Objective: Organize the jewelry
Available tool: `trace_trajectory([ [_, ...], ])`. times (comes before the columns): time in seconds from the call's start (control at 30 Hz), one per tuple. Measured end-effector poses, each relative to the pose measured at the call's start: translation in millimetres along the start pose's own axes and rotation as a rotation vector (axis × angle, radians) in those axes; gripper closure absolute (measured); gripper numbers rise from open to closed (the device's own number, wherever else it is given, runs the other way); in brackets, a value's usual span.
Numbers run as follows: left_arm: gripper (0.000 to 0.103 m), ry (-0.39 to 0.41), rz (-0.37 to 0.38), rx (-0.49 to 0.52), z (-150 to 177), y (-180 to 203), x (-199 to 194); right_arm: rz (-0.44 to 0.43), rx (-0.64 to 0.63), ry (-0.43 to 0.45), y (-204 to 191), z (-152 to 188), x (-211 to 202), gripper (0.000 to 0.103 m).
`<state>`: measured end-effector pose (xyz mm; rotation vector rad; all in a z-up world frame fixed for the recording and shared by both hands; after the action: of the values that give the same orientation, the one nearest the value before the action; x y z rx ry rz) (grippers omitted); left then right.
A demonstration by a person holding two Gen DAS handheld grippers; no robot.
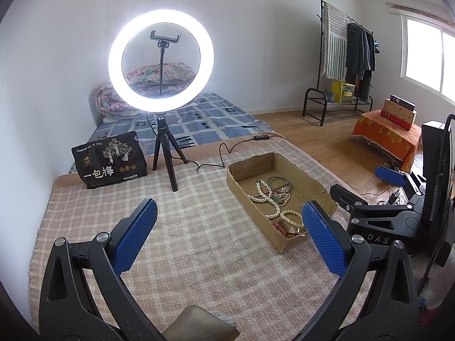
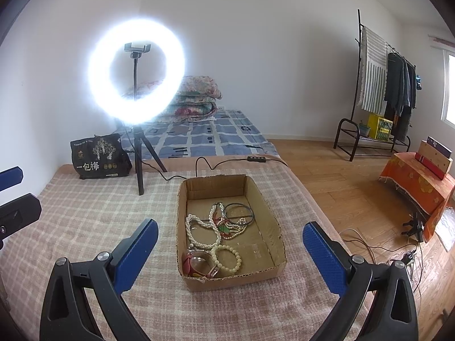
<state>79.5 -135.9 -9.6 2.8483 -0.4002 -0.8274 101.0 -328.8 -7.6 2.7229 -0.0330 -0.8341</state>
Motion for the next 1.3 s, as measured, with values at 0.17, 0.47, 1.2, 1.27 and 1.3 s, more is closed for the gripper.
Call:
trace_trajectory([
  [0.17,0.000,0.000,-0.001,0.000,0.1,0.5,0.0,0.001,0.000,-0.004,-0.1,0.1,0.3,0.000],
  [0.47,0.000,0.000,-0.002,0.001,0.1,1.4,-0.1,0.003,0.000,-0.009,2.0,2.1,0.9,0.000],
  [1.2,0.000,-0.008,-0.011,0.010,1.1,4.4,0.6,-0.003,0.009,-0.022,4.3,5.0,1.7,0.000],
  [1.27,0.000,-0.007,-0.012,0.015,1.5,6.4,-0.2,-0.004,0.012,-0.026,4.1,5.7,1.7,0.000],
  [1.3,0.000,-0.007,-0.011,0.017,1.5,6.7,-0.9,-0.006,0.013,-0.027,3.8,6.1,2.4,0.000],
])
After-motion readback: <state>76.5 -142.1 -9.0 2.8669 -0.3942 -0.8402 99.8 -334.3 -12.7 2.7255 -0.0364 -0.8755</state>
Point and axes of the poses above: each gripper's, at about its wrist camera, not at the fingertips, and x roughly the way its jaws point, y to its right, z to its underside, the point moved 4 cm from there along x, roughly the way its jaws point, and after that the axes turned 12 degrees about -x, right-handed, at the moved point
